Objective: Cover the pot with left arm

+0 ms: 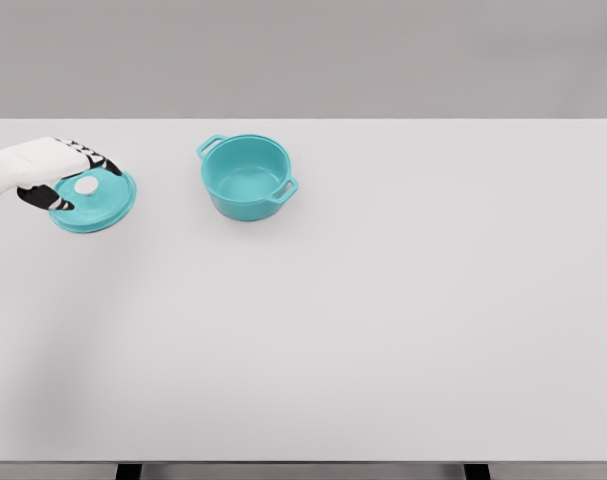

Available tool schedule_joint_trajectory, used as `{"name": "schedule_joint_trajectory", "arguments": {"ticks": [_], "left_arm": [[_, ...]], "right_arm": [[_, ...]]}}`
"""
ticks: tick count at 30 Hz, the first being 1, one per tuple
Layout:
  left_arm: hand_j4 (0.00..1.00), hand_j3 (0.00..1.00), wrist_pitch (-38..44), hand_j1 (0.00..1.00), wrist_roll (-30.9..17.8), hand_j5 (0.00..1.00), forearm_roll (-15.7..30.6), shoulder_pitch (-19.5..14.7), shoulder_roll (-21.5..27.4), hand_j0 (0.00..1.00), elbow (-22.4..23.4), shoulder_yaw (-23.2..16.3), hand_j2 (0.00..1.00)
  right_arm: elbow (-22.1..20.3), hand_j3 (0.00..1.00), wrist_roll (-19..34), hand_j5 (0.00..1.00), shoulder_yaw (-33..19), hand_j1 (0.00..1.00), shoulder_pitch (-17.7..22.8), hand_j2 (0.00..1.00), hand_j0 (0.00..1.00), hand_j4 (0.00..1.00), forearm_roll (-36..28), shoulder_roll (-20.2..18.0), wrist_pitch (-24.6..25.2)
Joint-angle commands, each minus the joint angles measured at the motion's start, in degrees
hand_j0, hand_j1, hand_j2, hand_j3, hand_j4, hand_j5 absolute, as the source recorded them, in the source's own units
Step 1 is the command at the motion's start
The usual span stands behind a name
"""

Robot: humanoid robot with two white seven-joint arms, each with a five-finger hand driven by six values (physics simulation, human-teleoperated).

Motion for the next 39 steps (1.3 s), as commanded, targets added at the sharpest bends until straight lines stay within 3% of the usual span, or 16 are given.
{"name": "schedule_joint_trajectory", "arguments": {"ticks": [1, 32, 39], "left_arm": [[0.79, 0.79, 0.2, 0.79, 0.0, 0.79, 0.2, 0.0, -0.5, 0.79, 1.0, 0.1, 0.79], [0.76, 0.76, 0.2, 0.76, 0.0, 0.76, -0.4, -3.4, -3.0, 0.76, 10.2, 0.0, 0.76], [0.76, 0.76, 0.2, 0.76, 0.0, 0.76, -0.5, -4.2, -3.8, 0.76, 10.4, 0.0, 0.76]], "right_arm": [[0.1, 1.00, 0.0, 1.00, 0.0, 1.00, 0.0, 1.00, 1.00, 1.00, 0.0, 0.0, 0.0], [0.1, 1.00, 0.0, 1.00, 0.0, 1.00, 0.0, 1.00, 1.00, 1.00, 0.0, 0.0, 0.0], [0.0, 1.00, 0.0, 1.00, 0.0, 1.00, 0.0, 1.00, 1.00, 1.00, 0.0, 0.0, 0.0]]}}
